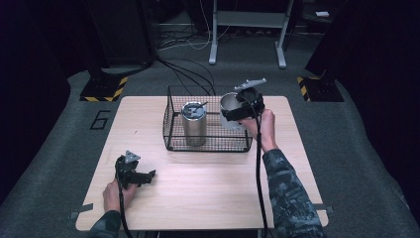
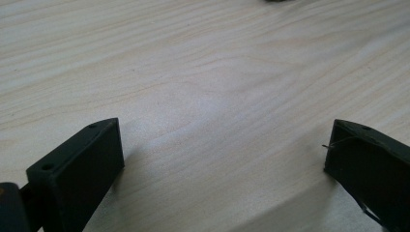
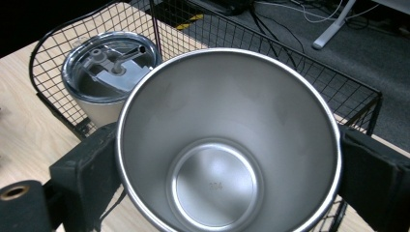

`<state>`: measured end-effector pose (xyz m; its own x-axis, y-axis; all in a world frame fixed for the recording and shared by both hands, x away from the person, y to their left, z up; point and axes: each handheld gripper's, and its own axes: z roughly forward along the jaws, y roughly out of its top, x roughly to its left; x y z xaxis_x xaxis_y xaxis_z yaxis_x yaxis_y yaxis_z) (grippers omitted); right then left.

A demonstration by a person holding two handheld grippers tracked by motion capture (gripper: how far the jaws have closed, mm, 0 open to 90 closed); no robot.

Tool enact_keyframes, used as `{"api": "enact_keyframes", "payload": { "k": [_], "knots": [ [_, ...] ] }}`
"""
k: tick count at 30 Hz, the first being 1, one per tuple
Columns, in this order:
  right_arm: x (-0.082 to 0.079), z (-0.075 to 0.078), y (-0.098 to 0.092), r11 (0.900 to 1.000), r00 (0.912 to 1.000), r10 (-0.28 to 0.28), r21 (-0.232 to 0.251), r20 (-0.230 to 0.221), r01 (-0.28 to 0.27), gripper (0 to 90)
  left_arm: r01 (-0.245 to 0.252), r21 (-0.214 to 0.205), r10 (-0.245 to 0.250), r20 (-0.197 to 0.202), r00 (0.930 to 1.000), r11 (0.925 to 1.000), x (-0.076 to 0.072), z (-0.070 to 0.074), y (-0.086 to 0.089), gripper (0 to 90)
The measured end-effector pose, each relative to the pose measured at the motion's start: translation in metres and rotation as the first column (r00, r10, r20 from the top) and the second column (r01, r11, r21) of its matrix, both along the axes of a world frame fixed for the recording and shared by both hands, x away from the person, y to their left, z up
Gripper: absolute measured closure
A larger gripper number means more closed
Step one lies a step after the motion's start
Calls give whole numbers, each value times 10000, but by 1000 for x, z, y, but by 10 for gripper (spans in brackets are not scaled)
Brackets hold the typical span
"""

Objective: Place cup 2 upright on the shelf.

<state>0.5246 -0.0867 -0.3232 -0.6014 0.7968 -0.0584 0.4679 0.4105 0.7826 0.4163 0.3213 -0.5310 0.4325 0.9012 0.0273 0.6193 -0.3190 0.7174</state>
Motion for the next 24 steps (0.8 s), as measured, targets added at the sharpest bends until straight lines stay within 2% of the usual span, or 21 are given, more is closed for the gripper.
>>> {"api": "enact_keyframes", "payload": {
  "k": [7,24],
  "knots": [
    [12,-7,7,9999,9998,-159,-3,-107,159,61,-1,0,1,2,10000,10000,0,0,0,0],
    [30,-22,22,9984,9992,-301,-496,-259,288,60,6,6,-6,1,10000,10000,0,0,0,0]
  ]
}}
